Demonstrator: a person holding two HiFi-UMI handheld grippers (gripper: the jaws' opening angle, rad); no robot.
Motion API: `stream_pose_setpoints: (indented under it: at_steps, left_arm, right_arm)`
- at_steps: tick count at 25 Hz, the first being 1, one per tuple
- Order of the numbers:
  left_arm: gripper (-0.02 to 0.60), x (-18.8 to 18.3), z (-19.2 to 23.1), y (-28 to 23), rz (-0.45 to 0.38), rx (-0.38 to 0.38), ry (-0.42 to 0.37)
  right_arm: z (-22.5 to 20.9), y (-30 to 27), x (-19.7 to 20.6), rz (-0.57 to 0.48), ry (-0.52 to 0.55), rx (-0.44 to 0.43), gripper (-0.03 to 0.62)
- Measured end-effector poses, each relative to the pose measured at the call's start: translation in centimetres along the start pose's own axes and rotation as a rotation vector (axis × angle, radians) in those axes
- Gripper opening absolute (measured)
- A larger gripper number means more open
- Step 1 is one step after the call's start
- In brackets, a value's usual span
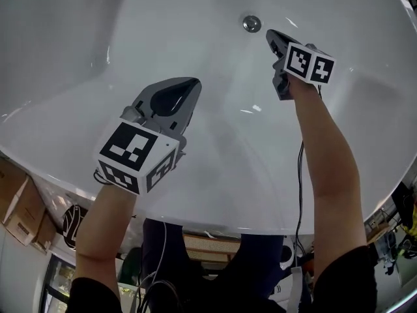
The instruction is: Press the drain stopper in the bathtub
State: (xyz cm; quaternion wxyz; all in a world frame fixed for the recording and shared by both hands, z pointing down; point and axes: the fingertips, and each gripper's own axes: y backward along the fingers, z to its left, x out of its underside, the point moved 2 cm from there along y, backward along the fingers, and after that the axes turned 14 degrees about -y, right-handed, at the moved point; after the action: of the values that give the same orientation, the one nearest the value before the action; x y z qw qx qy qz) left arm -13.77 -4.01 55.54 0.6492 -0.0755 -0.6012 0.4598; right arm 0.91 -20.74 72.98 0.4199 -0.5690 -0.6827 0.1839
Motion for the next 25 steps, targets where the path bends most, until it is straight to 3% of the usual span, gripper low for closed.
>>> stream_pose_setpoints:
  at_steps: [5, 13, 25]
  left_arm:
    - [0.003, -1.1, -0.2, 0.6, -0.018, 0.021, 0.051]
    - [0.003, -2.3, -0.9, 0.7, 0.000, 0.047, 0.001]
    - [0.003, -1.3, -1.4, 1.0, 0.111, 0.086, 0.064]
  right_arm:
    - [-1.1, -2.9, 0.1, 0.023, 0.009, 0.016, 0.011]
    - [-3.9, -8.3, 0.8, 0.040, -0.025, 0.075, 0.011]
    - [-7.0, -12.7, 1.4, 0.085, -0.046, 0.124, 0.012]
